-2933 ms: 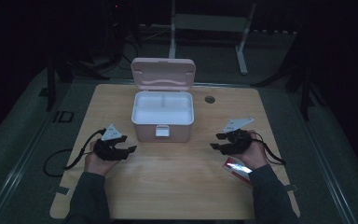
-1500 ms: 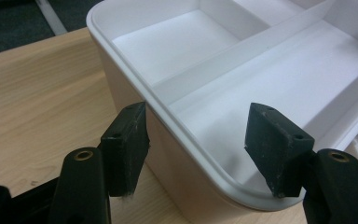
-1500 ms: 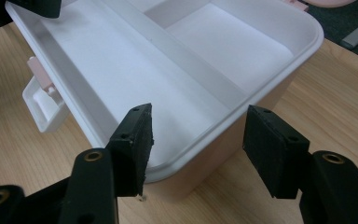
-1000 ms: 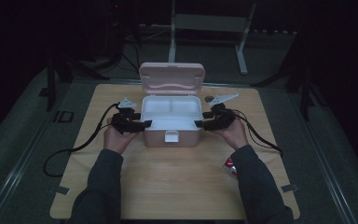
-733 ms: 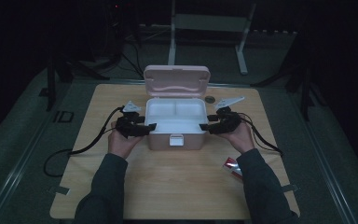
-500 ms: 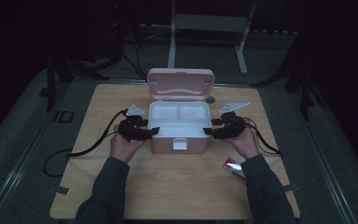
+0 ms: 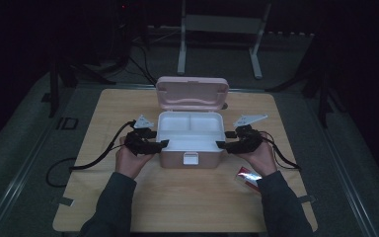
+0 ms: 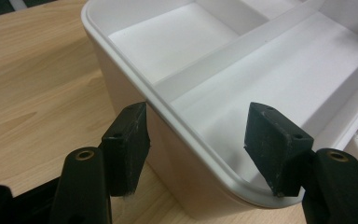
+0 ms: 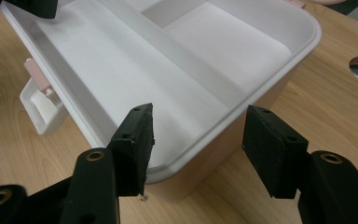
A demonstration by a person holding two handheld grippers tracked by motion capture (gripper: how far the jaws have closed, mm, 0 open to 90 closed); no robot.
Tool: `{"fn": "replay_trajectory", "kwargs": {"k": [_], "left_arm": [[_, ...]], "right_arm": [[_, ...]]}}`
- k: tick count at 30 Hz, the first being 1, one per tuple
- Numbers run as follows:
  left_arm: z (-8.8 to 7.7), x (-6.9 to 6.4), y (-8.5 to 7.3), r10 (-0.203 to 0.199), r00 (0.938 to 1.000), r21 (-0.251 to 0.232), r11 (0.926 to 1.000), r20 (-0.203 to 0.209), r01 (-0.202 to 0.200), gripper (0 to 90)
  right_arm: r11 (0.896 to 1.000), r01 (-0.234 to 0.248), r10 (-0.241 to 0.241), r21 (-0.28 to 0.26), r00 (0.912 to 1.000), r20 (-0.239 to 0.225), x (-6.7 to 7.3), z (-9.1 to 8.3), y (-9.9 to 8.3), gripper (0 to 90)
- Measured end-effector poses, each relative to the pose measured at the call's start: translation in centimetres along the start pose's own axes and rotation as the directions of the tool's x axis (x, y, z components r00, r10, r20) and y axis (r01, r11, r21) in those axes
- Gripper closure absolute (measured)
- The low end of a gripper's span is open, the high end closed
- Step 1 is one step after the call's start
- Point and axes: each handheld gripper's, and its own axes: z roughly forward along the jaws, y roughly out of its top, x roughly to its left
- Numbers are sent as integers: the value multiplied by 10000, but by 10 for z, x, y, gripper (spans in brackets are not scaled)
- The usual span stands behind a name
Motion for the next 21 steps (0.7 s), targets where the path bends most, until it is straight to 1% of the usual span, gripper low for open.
{"fn": "replay_trajectory", "kwargs": {"k": [3,9,13,15,17,19,21], "left_arm": [[-1,-1,-2,-48,10000,-51,10000,-22,48,397],[-2,-3,-3,-92,9999,-73,9999,-77,91,397],[-3,-2,-2,34,10000,-79,10000,-59,-35,397],[-5,-1,-2,33,9999,-240,9997,-161,-37,387],[-10,1,-1,-48,9997,-539,9985,-248,35,363],[-17,3,0,-122,9997,-820,9966,-198,105,363],[-25,5,1,-147,9997,-1057,9943,-196,125,364]], "right_arm": [[10000,10,-10,0,10000,-14,2,0,0,434],[10000,94,-93,31,9999,-119,1,0,0,434],[9999,144,-143,58,9997,-199,-1,-1,1,437],[9997,223,-222,83,9995,-204,-2,-1,2,450],[9993,371,-371,89,9993,4,-3,-3,5,450],[9984,565,-565,-59,9984,52,-4,-6,9,459],[9955,943,-940,-130,9954,175,-3,-10,13,465]]}}
